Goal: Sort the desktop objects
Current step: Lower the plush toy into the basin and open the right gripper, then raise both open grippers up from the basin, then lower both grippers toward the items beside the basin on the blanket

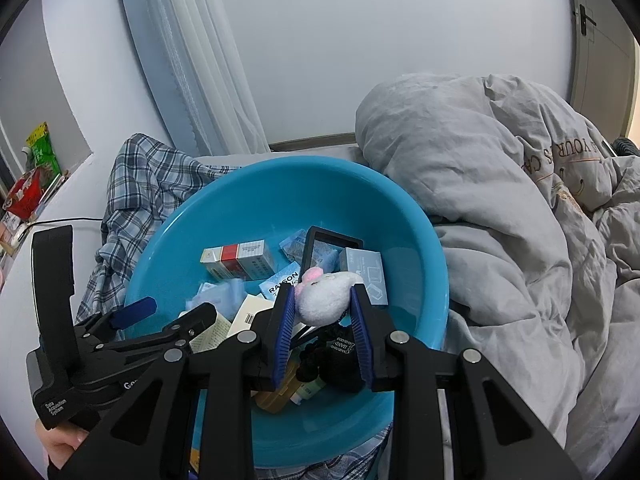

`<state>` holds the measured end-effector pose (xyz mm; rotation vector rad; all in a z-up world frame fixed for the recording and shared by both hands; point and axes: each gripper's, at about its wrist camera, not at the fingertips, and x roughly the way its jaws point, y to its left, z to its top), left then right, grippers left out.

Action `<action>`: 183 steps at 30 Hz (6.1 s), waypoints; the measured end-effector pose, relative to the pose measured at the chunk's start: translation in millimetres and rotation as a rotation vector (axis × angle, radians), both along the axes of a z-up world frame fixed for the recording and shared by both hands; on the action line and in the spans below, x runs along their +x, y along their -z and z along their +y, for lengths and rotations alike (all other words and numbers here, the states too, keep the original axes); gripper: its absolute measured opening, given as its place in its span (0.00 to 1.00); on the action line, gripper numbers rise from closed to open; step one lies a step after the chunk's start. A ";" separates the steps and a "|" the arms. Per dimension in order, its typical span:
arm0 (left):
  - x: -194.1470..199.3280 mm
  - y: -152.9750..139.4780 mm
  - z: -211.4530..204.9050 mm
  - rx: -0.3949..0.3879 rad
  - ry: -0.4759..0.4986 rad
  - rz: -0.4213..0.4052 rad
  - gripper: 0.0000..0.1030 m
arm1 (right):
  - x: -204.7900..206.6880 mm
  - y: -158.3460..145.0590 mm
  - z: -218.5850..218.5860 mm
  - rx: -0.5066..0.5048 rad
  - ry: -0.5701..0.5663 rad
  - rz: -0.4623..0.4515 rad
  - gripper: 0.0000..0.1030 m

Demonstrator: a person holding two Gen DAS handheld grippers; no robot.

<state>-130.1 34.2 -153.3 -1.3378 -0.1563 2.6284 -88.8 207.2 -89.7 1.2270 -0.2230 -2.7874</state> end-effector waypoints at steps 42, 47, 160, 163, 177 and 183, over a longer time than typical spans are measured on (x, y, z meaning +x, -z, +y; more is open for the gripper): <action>11.4 -25.4 -2.4 -0.103 -0.036 0.129 0.90 | -15.8 49.2 -11.4 0.035 -0.013 -0.123 0.35; 12.4 -27.2 -4.7 -0.098 -0.039 0.136 0.90 | -14.2 43.2 -11.9 0.045 -0.001 -0.099 0.50; 230.0 -265.6 -41.4 0.010 -0.049 0.859 1.00 | 196.2 -209.9 5.5 0.036 0.079 0.702 0.99; 228.9 -265.9 -40.9 0.010 -0.048 0.856 1.00 | 195.9 -209.7 6.6 0.036 0.076 0.701 0.99; 212.8 -256.1 -36.7 0.001 -0.048 0.795 1.00 | 190.0 -205.3 3.0 0.033 0.068 0.660 0.99; 195.4 -250.3 -35.7 -0.028 -0.068 0.719 1.00 | 177.6 -196.9 4.5 0.031 0.075 0.611 0.99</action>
